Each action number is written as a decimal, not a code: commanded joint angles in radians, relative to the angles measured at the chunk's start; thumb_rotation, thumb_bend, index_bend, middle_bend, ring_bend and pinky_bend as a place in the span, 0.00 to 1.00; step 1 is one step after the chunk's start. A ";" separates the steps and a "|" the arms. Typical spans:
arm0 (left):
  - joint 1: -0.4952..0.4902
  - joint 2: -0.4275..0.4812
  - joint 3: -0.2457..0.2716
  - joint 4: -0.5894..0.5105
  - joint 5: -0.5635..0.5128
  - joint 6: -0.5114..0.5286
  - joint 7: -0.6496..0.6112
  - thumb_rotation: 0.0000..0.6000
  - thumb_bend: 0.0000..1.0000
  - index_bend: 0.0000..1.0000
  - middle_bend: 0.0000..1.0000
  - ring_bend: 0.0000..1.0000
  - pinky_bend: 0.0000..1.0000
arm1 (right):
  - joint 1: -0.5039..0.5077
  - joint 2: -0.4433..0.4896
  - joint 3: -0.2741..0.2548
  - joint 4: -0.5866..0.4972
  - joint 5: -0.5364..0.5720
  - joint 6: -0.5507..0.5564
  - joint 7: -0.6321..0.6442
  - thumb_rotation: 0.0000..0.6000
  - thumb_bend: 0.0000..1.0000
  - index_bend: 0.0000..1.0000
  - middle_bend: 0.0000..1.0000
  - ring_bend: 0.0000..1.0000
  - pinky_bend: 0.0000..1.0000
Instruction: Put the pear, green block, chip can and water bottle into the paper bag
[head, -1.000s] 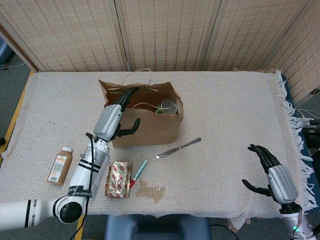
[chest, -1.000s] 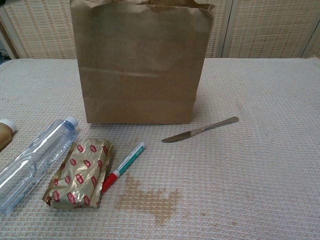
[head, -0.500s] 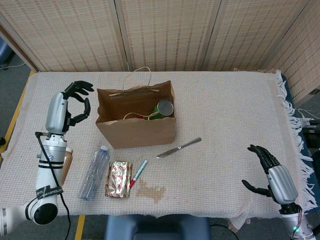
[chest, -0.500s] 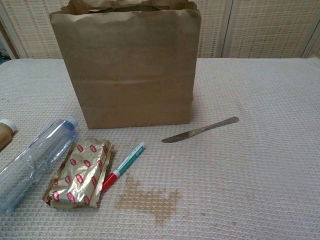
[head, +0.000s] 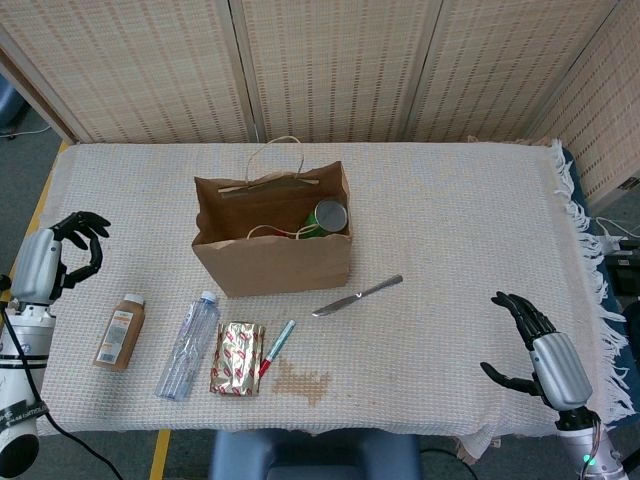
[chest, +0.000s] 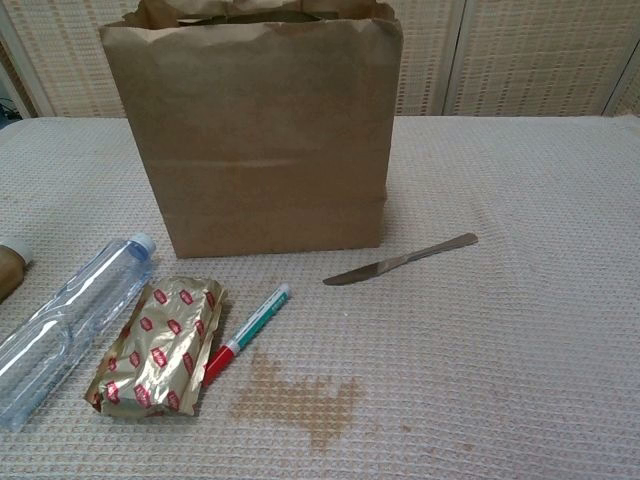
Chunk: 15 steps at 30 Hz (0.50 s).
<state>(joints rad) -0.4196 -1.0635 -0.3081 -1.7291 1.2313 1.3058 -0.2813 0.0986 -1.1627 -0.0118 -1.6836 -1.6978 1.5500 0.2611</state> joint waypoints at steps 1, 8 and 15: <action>0.051 0.009 0.097 0.094 0.149 0.013 -0.068 1.00 0.50 0.34 0.41 0.40 0.50 | 0.001 -0.002 -0.001 -0.001 0.001 -0.004 -0.004 1.00 0.09 0.01 0.15 0.07 0.20; 0.024 -0.039 0.211 0.386 0.494 0.116 0.007 1.00 0.41 0.09 0.12 0.18 0.33 | 0.005 -0.006 -0.003 -0.003 -0.003 -0.011 -0.014 1.00 0.09 0.01 0.15 0.07 0.20; -0.070 -0.151 0.365 0.910 0.892 0.288 0.170 1.00 0.39 0.00 0.00 0.01 0.16 | 0.008 -0.009 -0.004 0.002 -0.007 -0.012 -0.011 1.00 0.09 0.01 0.15 0.07 0.20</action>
<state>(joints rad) -0.4339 -1.1354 -0.0516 -1.0797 1.9056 1.4689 -0.2071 0.1063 -1.1713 -0.0154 -1.6819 -1.7045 1.5384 0.2501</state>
